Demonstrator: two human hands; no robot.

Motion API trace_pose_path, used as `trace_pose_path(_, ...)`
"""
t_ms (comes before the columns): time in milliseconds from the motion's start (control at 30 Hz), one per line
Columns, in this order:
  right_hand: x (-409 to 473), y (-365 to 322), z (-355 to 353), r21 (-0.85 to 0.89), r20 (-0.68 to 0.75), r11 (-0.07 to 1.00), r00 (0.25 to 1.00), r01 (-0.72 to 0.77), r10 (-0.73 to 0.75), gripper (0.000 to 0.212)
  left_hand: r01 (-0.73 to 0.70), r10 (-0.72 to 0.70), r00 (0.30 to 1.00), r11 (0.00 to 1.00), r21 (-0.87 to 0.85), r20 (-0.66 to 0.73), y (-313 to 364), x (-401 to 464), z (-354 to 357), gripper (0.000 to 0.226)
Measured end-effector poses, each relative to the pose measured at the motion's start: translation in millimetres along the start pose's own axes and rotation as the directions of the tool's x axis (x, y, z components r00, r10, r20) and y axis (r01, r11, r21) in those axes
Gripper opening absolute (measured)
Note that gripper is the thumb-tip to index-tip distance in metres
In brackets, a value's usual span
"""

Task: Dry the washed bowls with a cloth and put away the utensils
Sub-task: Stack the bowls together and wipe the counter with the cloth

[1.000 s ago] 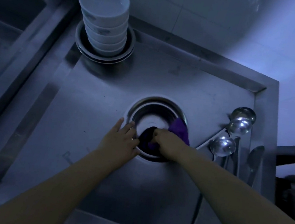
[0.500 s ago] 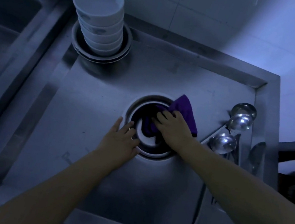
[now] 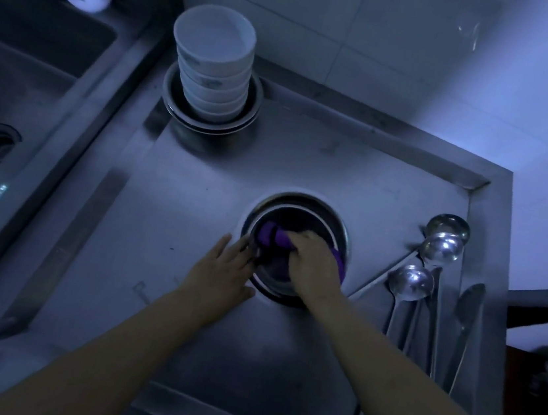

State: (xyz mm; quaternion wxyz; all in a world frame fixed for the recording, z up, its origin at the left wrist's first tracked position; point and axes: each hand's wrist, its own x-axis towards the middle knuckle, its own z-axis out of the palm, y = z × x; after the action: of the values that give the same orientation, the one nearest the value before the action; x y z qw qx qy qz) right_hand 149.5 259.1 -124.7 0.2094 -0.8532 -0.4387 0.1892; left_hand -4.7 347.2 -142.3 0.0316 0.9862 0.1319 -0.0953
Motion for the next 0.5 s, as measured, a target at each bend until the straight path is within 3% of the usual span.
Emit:
trace_pose_path(67,16.0,-3.1,-7.5,0.052,-0.072,0.991,0.990,-0.120,0.123,0.035,-0.001,-0.001,0.998,1.000,-0.022,-0.064,0.5,0.3,-1.8,0.050)
trace_pose_path(267,45.9,2.4,5.5,-0.124,-0.113,0.921,0.927,-0.369,0.357,0.034,0.020,-0.024,0.996,0.999,-0.042,-0.090,2.0,2.5,3.7,0.052)
trace_pose_path(433,40.6,-14.7,45.1,0.141,0.105,0.940,0.949,-0.311,0.298,0.029,0.063,-0.062,0.998,0.997,-0.038,0.011,4.2,6.5,5.4,0.056)
trace_pose_path(500,33.1,-8.7,45.2,0.156,0.161,0.957,0.962,-0.245,0.220,0.028,0.054,-0.048,0.995,0.997,-0.061,0.081,3.6,8.7,11.9,0.060)
